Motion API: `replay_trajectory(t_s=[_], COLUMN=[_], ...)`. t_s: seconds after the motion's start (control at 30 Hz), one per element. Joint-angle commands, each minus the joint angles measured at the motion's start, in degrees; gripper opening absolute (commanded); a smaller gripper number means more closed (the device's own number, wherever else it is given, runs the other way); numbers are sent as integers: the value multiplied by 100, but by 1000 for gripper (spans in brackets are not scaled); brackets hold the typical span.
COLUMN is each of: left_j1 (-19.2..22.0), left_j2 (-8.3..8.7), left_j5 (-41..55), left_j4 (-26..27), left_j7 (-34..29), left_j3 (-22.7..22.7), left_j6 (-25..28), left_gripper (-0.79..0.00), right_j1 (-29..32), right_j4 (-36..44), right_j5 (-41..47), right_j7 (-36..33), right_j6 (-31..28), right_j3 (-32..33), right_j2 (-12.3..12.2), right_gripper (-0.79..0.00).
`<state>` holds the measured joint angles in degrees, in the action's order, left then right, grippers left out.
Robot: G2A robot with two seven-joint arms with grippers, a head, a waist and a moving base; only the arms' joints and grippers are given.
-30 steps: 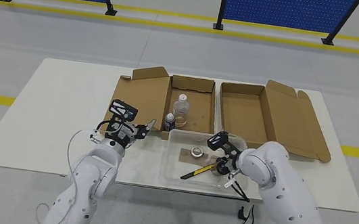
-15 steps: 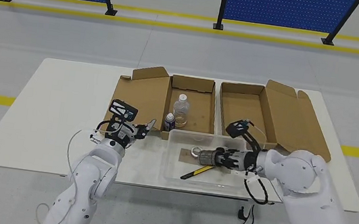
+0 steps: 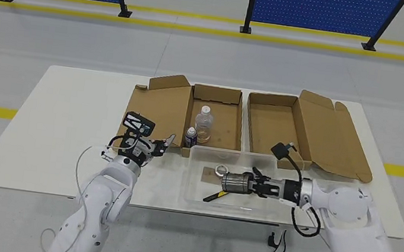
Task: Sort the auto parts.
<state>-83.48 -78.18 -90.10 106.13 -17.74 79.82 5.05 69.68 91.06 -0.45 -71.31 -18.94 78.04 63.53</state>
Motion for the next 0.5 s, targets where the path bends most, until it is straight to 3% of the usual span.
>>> replay_trajectory(t_s=[0.0, 0.47], left_j1=[0, 0], left_j2=[0, 0], left_j5=[0, 0], left_j4=[0, 0], left_j7=[0, 0], left_j3=[0, 0], left_j6=[0, 0], left_gripper=[0, 0], right_j1=[-41, -370], right_j4=[-2, -226], right_j5=[-81, 132], right_j7=[-35, -521], right_j6=[-91, -601], right_j3=[21, 24], right_j2=[-23, -158], right_gripper=[-785, -785])
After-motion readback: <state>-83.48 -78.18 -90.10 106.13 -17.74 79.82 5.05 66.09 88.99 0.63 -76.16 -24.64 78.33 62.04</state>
